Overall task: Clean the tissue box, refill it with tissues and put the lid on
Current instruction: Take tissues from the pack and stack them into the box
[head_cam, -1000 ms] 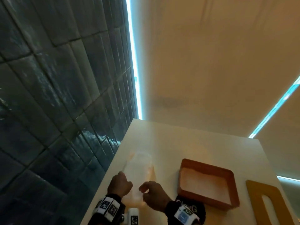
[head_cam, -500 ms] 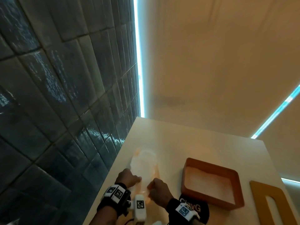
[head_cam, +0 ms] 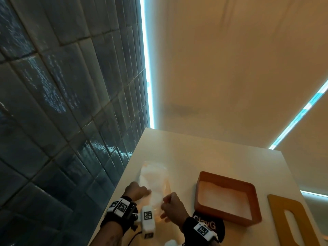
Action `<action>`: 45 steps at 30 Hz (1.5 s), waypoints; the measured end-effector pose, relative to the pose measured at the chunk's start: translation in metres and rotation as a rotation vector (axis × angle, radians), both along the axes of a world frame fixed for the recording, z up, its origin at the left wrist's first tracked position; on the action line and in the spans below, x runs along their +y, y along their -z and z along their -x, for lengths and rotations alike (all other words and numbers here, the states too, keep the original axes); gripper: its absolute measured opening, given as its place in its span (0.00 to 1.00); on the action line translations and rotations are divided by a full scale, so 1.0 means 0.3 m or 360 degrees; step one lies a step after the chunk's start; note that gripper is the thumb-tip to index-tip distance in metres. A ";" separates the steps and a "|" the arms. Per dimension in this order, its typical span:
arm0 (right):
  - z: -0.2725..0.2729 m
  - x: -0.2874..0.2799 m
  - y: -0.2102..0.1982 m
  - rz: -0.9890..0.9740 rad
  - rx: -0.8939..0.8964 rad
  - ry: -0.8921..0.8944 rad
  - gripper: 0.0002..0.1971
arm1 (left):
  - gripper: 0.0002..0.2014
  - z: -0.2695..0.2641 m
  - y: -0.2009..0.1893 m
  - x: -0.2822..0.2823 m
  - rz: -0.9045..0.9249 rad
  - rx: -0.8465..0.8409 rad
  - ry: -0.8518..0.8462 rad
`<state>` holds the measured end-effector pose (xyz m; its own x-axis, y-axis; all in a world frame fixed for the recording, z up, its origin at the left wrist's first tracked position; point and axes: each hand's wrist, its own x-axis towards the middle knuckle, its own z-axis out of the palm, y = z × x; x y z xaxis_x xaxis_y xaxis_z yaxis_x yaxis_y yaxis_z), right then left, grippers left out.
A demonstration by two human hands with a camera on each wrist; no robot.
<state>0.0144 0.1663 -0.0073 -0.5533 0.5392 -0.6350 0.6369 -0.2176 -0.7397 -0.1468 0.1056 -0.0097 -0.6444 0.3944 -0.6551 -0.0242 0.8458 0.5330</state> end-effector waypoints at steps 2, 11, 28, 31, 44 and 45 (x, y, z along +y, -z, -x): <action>0.001 0.001 -0.011 0.0017 0.0002 0.0038 0.13 | 0.31 0.018 0.001 -0.004 -0.0094 -0.0086 -0.0065; 0.038 0.008 -0.048 0.0352 0.0231 0.0184 0.40 | 0.19 0.027 -0.092 -0.031 -0.0410 -0.0747 -0.0255; 0.055 0.009 -0.078 0.0790 0.0634 0.0612 0.17 | 0.24 -0.008 -0.068 -0.051 -0.0454 -0.0591 -0.0250; 0.050 0.015 -0.097 0.0853 0.0790 0.0642 0.18 | 0.27 -0.020 -0.093 -0.062 -0.0545 -0.0750 -0.0263; -0.069 0.072 -0.174 0.0829 0.1163 0.0175 0.30 | 0.45 -0.093 -0.226 -0.071 -0.1144 -0.1421 -0.0281; -0.082 0.084 -0.183 0.0817 0.1192 0.0158 0.30 | 0.45 -0.098 -0.207 -0.073 -0.1158 -0.1471 -0.0339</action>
